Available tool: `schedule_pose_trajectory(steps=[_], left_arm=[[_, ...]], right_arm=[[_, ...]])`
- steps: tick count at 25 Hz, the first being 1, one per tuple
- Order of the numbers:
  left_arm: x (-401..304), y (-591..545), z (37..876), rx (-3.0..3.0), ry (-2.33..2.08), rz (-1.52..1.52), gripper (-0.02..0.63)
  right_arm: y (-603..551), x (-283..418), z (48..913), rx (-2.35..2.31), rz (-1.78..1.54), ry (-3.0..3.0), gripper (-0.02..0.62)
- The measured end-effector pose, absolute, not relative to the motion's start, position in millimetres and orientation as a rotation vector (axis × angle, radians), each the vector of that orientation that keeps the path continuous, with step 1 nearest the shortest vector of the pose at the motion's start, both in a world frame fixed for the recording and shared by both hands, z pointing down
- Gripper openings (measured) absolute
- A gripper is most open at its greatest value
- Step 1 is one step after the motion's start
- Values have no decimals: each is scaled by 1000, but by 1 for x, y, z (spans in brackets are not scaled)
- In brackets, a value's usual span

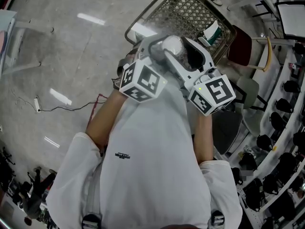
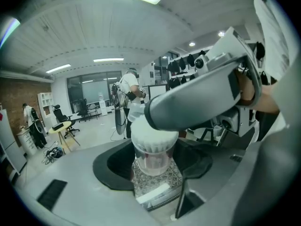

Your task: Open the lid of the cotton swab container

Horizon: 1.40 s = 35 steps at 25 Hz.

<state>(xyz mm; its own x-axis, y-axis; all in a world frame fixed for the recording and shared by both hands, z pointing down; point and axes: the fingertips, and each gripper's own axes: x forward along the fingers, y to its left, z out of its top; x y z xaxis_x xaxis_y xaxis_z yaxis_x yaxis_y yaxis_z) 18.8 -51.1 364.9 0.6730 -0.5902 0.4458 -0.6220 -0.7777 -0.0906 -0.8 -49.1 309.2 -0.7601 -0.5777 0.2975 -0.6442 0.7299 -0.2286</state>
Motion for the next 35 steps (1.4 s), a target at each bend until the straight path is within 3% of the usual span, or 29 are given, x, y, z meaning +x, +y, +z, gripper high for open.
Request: schedule_pose_trajectory(steps=[23, 35], left_arm=[[17, -35, 325, 2829, -831, 356, 244], [17, -30, 319, 2853, -791, 389, 244]], right_arm=[[-32, 23, 253, 708, 999, -3308, 241], [-27, 34, 249, 553, 1195, -3410, 241]])
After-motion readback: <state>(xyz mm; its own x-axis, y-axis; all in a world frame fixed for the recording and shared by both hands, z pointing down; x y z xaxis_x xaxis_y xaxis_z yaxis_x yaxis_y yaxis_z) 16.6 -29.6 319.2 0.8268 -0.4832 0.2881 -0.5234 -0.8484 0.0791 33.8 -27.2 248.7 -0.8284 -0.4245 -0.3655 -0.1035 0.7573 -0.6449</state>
